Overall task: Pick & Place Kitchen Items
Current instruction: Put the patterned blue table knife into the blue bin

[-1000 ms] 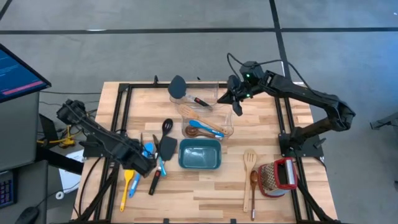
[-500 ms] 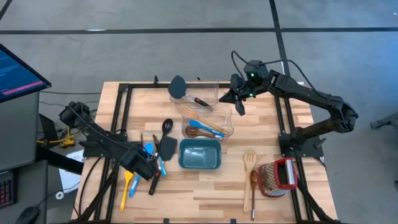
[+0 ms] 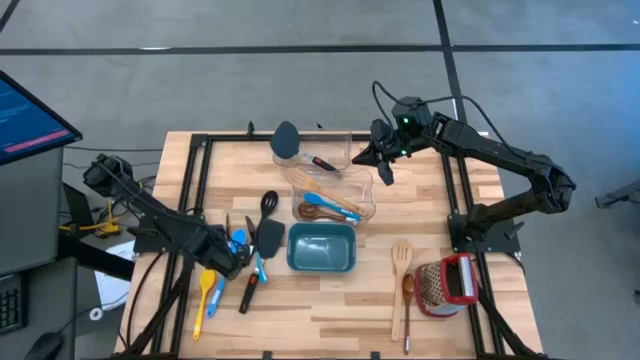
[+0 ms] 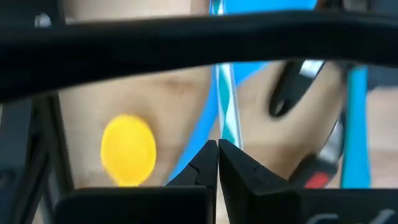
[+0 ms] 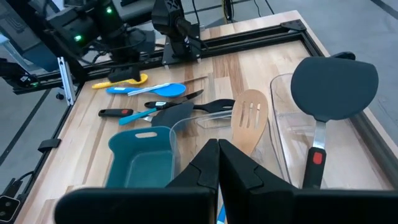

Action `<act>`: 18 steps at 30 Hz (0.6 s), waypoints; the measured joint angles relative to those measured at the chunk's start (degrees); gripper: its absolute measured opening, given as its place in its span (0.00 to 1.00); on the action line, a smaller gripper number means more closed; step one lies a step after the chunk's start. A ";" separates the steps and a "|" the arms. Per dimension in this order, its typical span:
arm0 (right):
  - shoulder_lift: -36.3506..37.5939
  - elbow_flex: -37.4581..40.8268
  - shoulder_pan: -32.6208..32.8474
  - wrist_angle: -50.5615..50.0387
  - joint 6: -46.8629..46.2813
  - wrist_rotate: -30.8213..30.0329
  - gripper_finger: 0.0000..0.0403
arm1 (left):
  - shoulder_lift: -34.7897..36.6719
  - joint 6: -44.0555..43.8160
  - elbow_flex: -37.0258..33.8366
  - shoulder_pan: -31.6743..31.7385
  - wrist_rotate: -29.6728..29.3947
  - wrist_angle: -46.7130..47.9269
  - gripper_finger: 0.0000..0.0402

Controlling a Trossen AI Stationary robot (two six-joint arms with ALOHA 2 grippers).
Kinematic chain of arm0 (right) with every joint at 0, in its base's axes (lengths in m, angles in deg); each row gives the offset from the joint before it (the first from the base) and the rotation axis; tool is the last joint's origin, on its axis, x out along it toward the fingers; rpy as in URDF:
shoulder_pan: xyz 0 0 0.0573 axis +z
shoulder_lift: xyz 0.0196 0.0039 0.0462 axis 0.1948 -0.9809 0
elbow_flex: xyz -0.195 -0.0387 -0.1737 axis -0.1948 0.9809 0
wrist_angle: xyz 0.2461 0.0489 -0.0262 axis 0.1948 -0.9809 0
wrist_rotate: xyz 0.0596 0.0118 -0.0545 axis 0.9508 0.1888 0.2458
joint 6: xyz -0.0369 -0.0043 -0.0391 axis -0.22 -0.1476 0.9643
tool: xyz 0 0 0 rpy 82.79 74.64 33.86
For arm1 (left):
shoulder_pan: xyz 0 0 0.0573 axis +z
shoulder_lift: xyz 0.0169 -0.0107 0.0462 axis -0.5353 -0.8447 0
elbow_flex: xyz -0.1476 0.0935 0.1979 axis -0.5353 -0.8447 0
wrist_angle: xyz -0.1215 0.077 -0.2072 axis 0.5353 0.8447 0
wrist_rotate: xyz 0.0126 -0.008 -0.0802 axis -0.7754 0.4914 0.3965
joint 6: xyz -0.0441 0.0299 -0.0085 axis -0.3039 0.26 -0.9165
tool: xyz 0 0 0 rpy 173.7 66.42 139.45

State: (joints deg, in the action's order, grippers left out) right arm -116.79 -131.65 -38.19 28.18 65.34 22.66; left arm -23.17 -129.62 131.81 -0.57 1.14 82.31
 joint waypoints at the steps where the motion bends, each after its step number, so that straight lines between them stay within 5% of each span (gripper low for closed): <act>1: 0.00 0.00 0.00 0.00 0.00 0.00 0.00 | 0.98 0.12 -0.91 0.26 -1.35 -0.10 0.01; 11: 0.00 -0.02 0.00 -0.04 -0.16 0.00 0.00 | 3.82 2.63 -3.30 1.84 -3.64 -0.74 0.04; 18: 0.00 -0.02 0.00 -0.14 -0.02 0.00 0.00 | 3.64 2.70 -3.38 1.84 -3.59 -0.71 0.17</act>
State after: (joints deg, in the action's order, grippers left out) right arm -116.79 -131.67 -38.19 28.04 65.31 22.66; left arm -19.54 -126.92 128.42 1.27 -2.46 81.60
